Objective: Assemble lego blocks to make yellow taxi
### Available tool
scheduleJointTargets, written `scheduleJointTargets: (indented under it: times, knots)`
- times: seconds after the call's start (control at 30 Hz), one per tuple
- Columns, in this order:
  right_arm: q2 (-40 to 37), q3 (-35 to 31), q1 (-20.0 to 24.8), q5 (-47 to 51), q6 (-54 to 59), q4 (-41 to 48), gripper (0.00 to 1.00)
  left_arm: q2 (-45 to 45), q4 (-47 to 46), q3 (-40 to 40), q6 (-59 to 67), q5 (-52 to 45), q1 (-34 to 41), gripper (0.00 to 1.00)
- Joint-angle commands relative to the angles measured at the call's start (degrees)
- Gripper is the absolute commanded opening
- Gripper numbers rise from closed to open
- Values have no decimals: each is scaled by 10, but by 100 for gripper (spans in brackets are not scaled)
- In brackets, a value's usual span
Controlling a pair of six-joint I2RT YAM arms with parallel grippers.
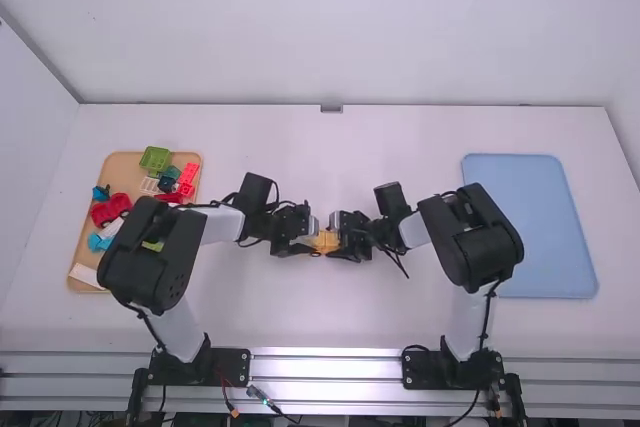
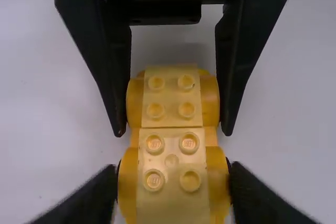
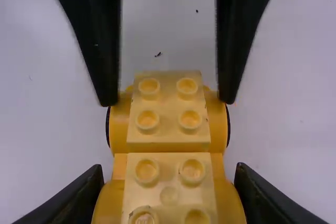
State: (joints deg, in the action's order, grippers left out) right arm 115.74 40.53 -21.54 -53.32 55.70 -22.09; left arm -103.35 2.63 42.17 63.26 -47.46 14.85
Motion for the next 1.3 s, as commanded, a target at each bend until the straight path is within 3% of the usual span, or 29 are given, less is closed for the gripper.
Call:
scheduleJointTargets:
  times: [0.0, 0.03, 0.07, 0.1, 0.4, 0.43, 0.47, 0.5, 0.53, 0.57, 0.87, 1.27]
  knots:
    - [9, 3, -3, 2, 3, 3, 54, -10, -3, 3, 4, -1, 8, 66]
    - [9, 3, -3, 3, 3, 3, 54, -10, -2, 3, 4, -5, 9, 72]
    - [9, 3, -3, 2, 3, 3, 55, -10, 0, 3, 4, -14, 9, 92]
    - [9, 3, -3, 2, 3, 3, 55, -10, 2, 4, 4, -17, 8, 97]
    - [9, 3, -2, 2, 3, 3, 55, 5, -29, 34, -9, -123, -41, 98]
    - [9, 3, -2, 2, 3, 3, 55, 5, -28, 33, -8, -132, -44, 94]
    - [9, 3, -2, 2, 3, 3, 55, 5, -26, 32, -6, -137, -44, 76]
    - [9, 3, -2, 2, 3, 3, 55, 5, -26, 31, -4, -136, -42, 51]
    - [9, 3, -2, 2, 3, 3, 55, 3, -24, 30, -5, -136, -38, 17]
    - [9, 3, -2, 2, 3, 3, 55, 1, -16, 26, -9, -137, -32, 2]
    - [9, 3, -3, 2, 3, 3, 55, -34, 59, 12, -57, -133, -11, 2]
    - [9, 3, -3, 2, 3, 3, 55, -46, 44, -4, -52, -92, -10, 1]
